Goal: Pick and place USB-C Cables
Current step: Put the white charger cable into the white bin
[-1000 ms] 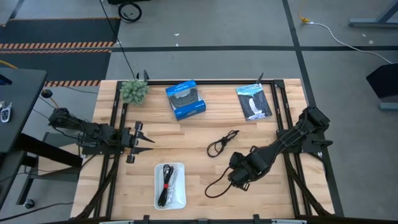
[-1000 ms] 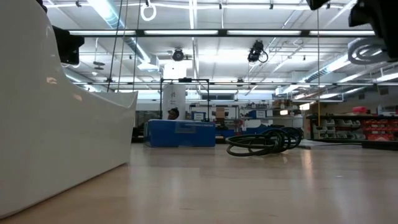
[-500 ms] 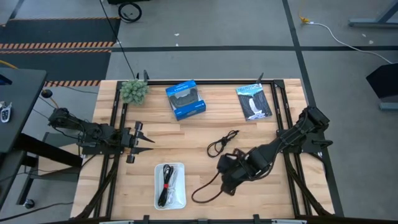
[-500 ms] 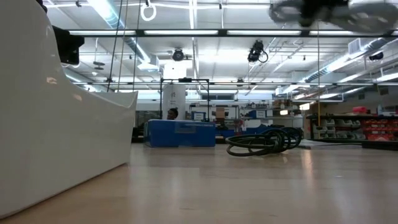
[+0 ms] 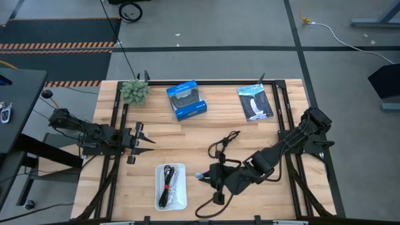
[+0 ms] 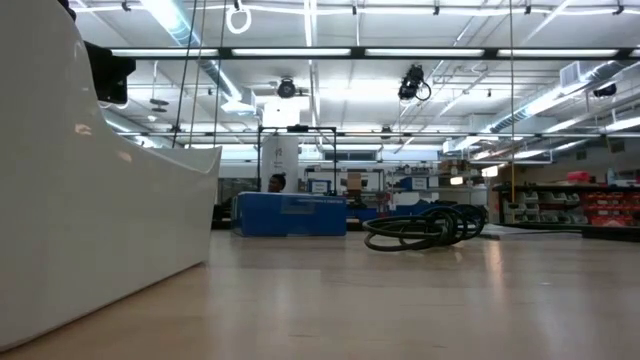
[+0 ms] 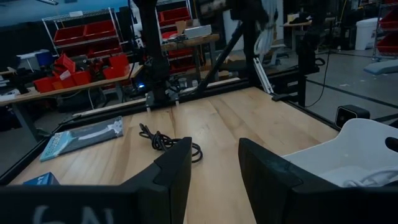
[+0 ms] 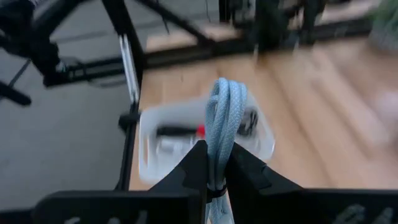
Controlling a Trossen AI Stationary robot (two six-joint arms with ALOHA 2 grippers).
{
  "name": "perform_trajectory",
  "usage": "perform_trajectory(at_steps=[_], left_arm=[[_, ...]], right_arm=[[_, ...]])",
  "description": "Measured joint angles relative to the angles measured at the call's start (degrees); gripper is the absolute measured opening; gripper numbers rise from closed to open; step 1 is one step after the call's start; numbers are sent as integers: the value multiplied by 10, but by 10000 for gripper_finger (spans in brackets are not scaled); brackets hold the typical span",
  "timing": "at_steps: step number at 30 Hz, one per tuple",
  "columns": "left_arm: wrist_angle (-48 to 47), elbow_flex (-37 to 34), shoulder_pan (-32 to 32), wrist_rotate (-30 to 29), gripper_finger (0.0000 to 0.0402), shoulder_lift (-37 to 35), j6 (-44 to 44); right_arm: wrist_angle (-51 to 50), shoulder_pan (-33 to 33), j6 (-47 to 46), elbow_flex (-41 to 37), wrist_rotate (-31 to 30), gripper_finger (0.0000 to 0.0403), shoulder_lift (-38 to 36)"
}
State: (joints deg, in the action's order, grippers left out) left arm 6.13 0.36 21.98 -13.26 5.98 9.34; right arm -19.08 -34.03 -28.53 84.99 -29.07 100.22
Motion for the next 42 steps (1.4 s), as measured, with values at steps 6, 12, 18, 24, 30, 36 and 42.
perform_trajectory(at_steps=[6, 12, 18, 24, 30, 36, 42], left_arm=[[-1, 0, 0, 0, 142, 0, 0], [-3, 0, 0, 0, 142, 0, 0], [-3, 0, 0, 0, 142, 0, 0], [-3, 0, 0, 0, 142, 0, 0], [-3, 0, 0, 0, 142, 0, 0], [-3, 0, 0, 0, 142, 0, 0], [-4, 0, 0, 0, 142, 0, 0]], right_arm=[[139, -12, 96, 1, -40, 47, 37], [314, -17, 190, 0, -21, 47, 119], [452, -5, 229, 0, -14, 48, 181], [641, 14, 258, 0, -13, 48, 248], [649, 30, 207, 0, -13, 48, 273], [623, 31, 193, 0, -80, 48, 273], [563, 30, 164, 0, -89, 48, 273]])
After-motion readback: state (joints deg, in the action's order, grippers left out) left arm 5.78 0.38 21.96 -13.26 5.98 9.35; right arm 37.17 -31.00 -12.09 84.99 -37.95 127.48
